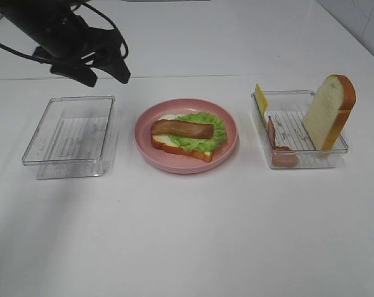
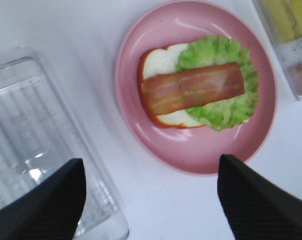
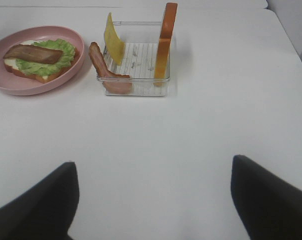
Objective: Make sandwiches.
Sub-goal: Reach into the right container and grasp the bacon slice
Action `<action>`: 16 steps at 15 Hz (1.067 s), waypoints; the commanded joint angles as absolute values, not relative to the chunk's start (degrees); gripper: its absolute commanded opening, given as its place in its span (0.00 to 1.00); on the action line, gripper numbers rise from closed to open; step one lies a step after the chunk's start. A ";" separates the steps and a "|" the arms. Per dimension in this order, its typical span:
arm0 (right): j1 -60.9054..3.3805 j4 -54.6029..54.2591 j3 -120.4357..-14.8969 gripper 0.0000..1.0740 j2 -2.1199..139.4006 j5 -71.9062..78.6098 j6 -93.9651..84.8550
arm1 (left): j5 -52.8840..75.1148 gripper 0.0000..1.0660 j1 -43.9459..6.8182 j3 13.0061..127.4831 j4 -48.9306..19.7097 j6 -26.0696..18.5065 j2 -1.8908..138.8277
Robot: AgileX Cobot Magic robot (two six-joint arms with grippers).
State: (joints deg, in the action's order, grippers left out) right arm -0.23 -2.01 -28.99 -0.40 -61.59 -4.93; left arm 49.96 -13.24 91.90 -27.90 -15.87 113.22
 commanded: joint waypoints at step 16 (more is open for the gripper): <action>-0.11 -1.95 -28.82 0.73 -1.03 -60.85 -4.58 | 72.14 0.66 -13.29 67.72 -4.01 -0.57 53.86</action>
